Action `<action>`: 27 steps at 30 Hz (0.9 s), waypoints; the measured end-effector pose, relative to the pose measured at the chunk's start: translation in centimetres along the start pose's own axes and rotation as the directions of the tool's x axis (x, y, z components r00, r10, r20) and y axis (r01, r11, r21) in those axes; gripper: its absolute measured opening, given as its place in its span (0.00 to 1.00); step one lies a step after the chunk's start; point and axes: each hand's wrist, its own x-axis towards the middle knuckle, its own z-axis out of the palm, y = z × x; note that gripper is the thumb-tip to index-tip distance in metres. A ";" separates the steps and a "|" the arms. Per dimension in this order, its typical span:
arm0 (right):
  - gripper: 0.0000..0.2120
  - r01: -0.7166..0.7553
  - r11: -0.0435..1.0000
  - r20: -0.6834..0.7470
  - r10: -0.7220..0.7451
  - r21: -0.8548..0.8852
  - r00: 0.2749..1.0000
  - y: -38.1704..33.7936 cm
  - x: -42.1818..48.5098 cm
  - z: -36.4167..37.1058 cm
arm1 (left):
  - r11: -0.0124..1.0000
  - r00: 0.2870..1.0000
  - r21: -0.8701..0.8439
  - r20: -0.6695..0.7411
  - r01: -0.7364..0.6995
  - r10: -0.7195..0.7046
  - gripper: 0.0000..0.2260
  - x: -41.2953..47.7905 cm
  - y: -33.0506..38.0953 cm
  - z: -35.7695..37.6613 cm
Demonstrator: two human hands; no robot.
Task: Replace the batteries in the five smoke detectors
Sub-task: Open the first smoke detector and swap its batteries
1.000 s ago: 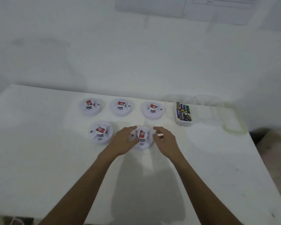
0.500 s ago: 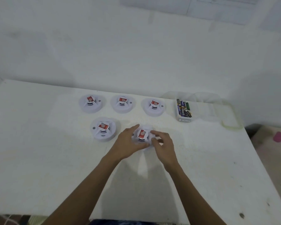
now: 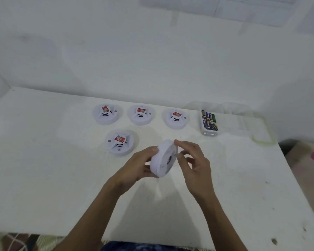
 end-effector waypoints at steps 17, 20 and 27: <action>0.23 0.056 0.943 0.064 -0.037 -0.328 0.997 -1.3 -2.3 1.1 | 0.851 0.995 -0.523 -0.041 0.053 -0.087 0.26 -1.9 -0.4 0.4; 0.23 0.070 0.932 0.034 -0.062 -0.355 0.998 -1.7 -2.5 1.3 | 0.833 0.997 -0.553 -0.053 0.017 -0.056 0.26 -1.9 -0.5 0.5; 0.32 0.101 0.868 0.071 -0.077 -0.485 0.995 -2.7 -2.4 1.0 | 0.827 0.995 -0.562 -0.076 0.005 -0.057 0.24 -1.9 -0.9 0.6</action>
